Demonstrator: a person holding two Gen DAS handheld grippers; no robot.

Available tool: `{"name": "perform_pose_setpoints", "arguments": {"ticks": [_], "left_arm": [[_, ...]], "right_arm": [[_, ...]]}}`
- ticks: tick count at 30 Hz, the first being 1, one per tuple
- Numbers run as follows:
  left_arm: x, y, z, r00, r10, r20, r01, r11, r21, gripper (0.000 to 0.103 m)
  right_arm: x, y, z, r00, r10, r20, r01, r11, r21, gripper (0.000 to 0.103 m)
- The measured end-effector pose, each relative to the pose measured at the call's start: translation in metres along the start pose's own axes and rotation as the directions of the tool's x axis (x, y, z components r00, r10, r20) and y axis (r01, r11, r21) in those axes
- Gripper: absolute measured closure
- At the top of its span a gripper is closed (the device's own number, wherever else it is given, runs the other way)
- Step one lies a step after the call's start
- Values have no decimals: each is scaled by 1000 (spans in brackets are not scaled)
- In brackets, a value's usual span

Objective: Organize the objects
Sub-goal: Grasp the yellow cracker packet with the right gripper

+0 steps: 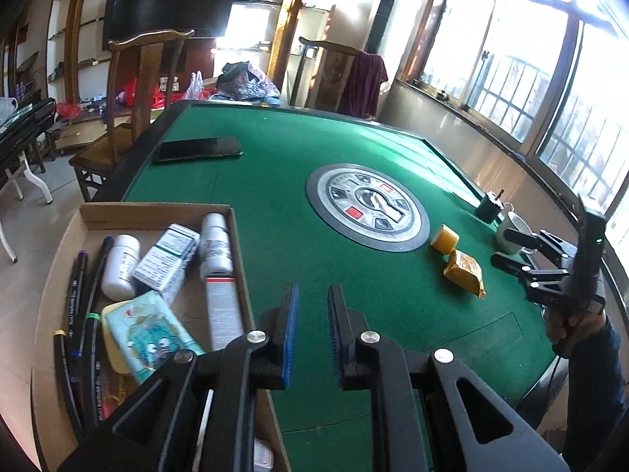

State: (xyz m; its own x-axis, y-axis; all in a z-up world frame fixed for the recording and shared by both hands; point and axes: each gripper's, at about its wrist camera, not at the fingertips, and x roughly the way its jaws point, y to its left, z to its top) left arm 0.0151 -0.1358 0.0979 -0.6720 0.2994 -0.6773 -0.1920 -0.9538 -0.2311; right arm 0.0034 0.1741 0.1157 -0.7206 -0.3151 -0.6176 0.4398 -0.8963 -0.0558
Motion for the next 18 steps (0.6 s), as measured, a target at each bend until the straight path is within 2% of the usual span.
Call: {"name": "perform_pose_setpoints", "arguments": {"ticks": [3, 5, 9, 12, 14, 15, 16, 18], "left_arm": [[12, -19, -5, 999, -20, -32, 21, 999, 27, 89], [20, -28, -8, 998, -22, -55, 25, 999, 49, 89], [31, -39, -12, 996, -18, -91, 24, 997, 70, 89], [36, -44, -12, 994, -14, -109, 23, 997, 78, 89], [39, -48, -12, 993, -11, -120, 22, 996, 88, 89], [42, -50, -12, 992, -8, -127, 20, 996, 91, 89], [45, -52, -11, 991, -11, -135, 23, 996, 91, 89], [51, -56, -8, 988, -21, -154, 35, 996, 88, 89]], "right_arm": [[35, -15, -23, 987, -69, -145, 52, 992, -118, 31], [55, -24, -30, 979, -78, -189, 52, 989, -137, 31], [66, -45, -40, 978, -1, -207, -26, 992, -126, 31], [80, -37, -40, 971, 32, -236, -69, 987, -148, 31], [92, -32, -46, 963, -13, -269, -29, 988, -149, 36], [90, -35, -46, 966, 34, -256, -60, 994, -94, 58], [89, -39, -47, 963, 61, -263, -76, 996, -46, 58], [84, -43, -51, 968, 43, -245, -43, 999, 5, 58]]}}
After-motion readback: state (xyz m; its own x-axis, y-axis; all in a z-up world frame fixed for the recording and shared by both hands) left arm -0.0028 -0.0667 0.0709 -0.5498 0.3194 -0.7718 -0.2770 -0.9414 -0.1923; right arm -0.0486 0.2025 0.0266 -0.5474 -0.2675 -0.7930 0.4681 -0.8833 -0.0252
